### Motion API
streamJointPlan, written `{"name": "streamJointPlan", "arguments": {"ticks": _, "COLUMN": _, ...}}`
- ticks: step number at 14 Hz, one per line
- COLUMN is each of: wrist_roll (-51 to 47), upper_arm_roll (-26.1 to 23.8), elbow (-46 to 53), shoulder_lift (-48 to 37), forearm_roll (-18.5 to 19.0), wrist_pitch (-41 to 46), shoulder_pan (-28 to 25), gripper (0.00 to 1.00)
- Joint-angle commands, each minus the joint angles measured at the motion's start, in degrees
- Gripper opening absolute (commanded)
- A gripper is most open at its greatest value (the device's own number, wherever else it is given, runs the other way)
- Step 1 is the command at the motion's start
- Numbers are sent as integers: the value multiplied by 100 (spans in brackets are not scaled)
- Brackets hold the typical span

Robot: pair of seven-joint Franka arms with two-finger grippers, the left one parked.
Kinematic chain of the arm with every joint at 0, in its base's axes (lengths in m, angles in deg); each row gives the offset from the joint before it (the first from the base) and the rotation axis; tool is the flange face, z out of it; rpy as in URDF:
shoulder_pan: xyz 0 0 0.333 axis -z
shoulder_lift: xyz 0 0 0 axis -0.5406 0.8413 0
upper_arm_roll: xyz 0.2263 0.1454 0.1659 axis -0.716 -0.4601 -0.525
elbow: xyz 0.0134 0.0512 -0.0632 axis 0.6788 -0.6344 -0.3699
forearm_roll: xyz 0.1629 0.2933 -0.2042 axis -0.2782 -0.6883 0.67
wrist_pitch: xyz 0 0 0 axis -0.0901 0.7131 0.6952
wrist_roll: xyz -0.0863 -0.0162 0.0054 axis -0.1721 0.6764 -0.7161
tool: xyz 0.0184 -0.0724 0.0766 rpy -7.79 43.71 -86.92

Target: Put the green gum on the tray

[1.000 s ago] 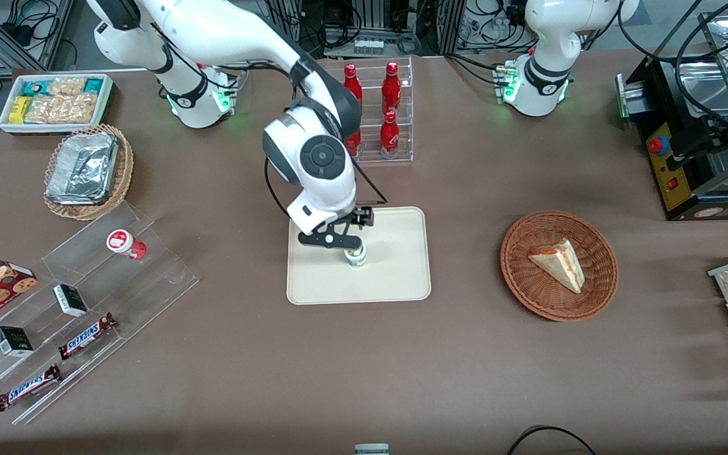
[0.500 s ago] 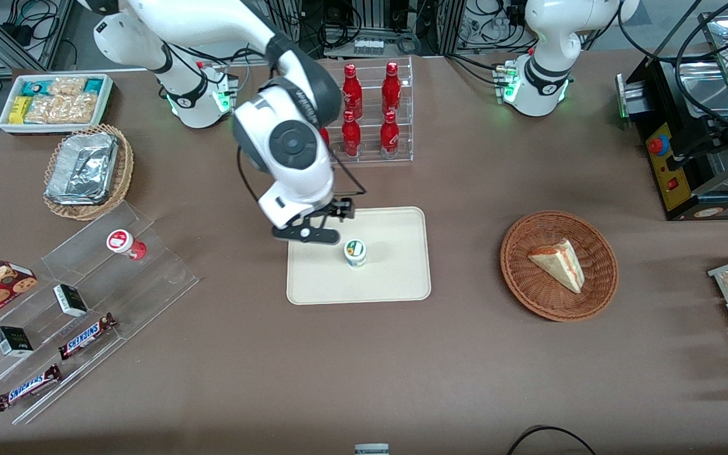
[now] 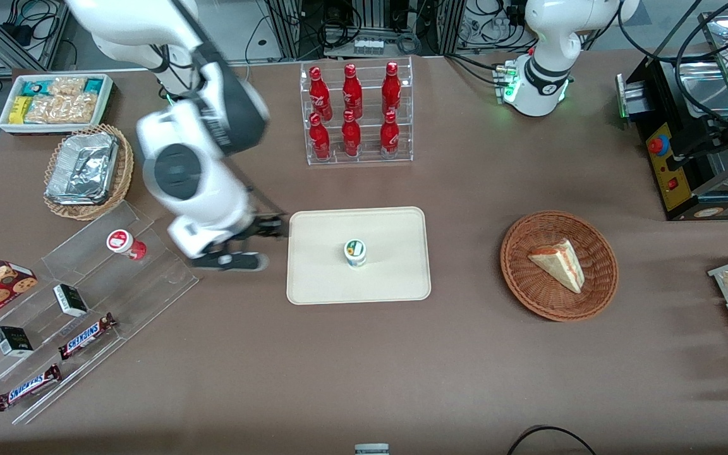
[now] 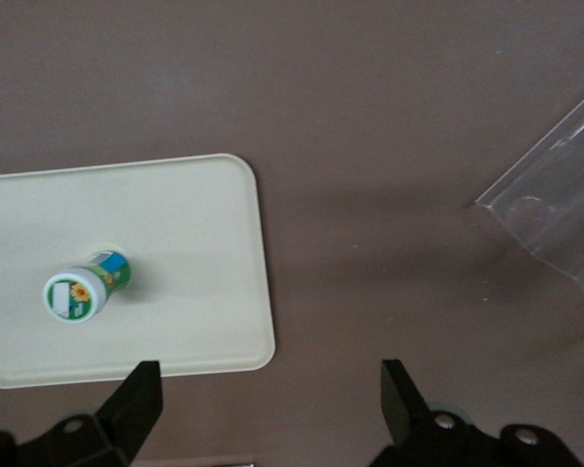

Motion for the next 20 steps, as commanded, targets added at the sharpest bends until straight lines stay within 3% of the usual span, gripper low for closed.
{"name": "streamJointPlan", "arguments": {"ticks": 1, "wrist_roll": 216, "upper_arm_roll": -94, "elbow": -325, "shoulder_lift": -400, "forearm_roll": 74, "wrist_pitch": 128, "shoulder_pan": 783, "gripper": 100}}
{"name": "streamJointPlan", "arguments": {"ticks": 5, "wrist_roll": 1082, "upper_arm_roll": -269, "elbow": -623, "shoulder_lift": -664, "forearm_roll": 74, "wrist_pitch": 199, "shoulder_pan": 1838, "gripper": 100}}
{"name": "streamJointPlan", "arguments": {"ticks": 8, "wrist_roll": 1559, "upper_arm_roll": -305, "elbow": -729, "shoulder_lift": -893, "forearm_roll": 65, "wrist_pitch": 172, "shoulder_pan": 2305, "gripper": 100}}
{"name": "streamJointPlan", "arguments": {"ticks": 12, "wrist_roll": 1692, "upper_arm_roll": -296, "elbow": -931, "shoulder_lift": -1375, "forearm_roll": 162, "wrist_pitch": 234, "shoulder_pan": 2393, "gripper": 100}}
{"name": "streamJointPlan", "arguments": {"ticks": 20, "wrist_roll": 2157, "upper_arm_roll": -278, "elbow": -835, "shoulder_lift": -1833, "forearm_roll": 284, "wrist_pitch": 1323, "shoulder_pan": 2710, "gripper": 100}}
